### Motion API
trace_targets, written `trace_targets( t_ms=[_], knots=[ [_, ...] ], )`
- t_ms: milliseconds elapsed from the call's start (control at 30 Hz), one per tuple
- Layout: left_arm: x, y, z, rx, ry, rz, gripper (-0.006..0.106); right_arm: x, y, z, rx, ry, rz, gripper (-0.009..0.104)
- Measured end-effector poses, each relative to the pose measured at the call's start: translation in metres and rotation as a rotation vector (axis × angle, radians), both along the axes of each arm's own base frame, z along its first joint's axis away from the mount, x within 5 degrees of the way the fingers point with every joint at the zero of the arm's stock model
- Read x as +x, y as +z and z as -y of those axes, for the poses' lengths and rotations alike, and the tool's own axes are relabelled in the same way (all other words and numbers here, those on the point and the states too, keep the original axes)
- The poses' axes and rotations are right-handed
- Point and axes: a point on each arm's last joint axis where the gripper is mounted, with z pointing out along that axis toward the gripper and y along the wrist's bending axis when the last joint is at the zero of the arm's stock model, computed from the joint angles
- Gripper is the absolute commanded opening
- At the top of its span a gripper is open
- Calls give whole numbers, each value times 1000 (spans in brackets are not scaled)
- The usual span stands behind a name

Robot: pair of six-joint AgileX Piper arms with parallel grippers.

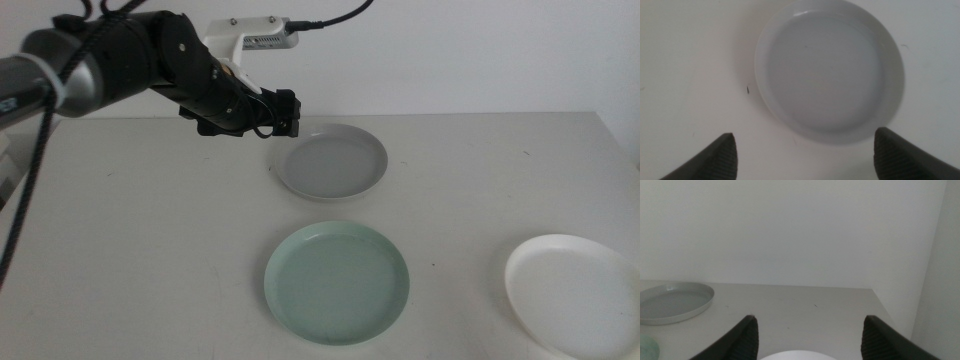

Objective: Stack the three bowls on top of each other.

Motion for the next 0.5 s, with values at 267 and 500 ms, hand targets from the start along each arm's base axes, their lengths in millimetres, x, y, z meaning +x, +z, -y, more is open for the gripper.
trace_targets(
  t_ms=[267, 500],
  knots=[
    [49, -58, 13, 66, 9, -53, 105, 0, 0, 0, 0, 0, 0, 52],
    [71, -97, 17, 66, 37, -66, 105, 0, 0, 0, 0, 0, 0, 52]
  ],
)
